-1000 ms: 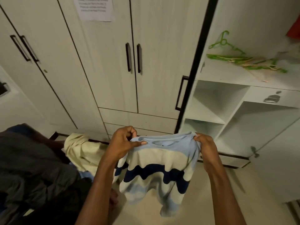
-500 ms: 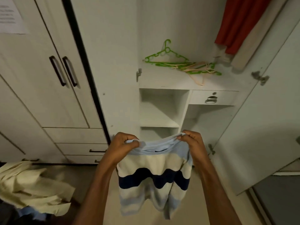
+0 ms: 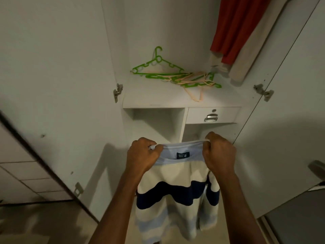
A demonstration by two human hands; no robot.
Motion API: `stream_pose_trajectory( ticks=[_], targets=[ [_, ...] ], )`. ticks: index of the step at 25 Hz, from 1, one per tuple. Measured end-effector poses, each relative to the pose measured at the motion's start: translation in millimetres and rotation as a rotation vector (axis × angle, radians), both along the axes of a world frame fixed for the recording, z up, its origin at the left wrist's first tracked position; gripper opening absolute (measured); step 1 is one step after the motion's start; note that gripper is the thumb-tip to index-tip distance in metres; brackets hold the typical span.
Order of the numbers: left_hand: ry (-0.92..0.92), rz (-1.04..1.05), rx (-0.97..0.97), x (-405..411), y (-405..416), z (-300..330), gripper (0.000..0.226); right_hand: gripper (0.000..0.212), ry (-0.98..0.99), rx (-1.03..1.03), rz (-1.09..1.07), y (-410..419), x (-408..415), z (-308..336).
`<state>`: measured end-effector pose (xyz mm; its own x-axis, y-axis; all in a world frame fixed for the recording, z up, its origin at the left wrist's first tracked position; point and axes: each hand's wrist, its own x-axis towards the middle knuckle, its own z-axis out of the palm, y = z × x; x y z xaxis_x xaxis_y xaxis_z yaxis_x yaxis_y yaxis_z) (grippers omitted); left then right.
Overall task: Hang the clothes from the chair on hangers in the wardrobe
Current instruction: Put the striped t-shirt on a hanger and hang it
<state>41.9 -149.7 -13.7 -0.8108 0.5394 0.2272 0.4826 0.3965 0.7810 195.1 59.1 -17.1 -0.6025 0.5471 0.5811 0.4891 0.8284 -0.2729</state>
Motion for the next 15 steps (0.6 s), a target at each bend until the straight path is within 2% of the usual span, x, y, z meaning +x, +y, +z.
stream_pose_trajectory(
  ticks=[1,3,6,11,15],
  targets=[
    [-0.050,-0.009,0.044,-14,16,3,0.036,0.007,-0.041,0.037,-0.008,16,-8,3],
    [-0.178,0.013,0.137,-47,51,9,0.032,0.017,-0.097,0.051,0.010,50,-24,6],
    [-0.116,-0.015,0.101,-85,95,20,0.029,0.024,-0.108,0.104,0.019,97,-54,8],
    [-0.080,-0.165,0.150,-145,154,32,0.031,0.023,0.079,-0.211,0.116,158,-113,20],
    [-0.021,-0.173,0.138,-177,188,39,0.034,0.025,0.153,-0.391,0.269,197,-157,24]
  ],
)
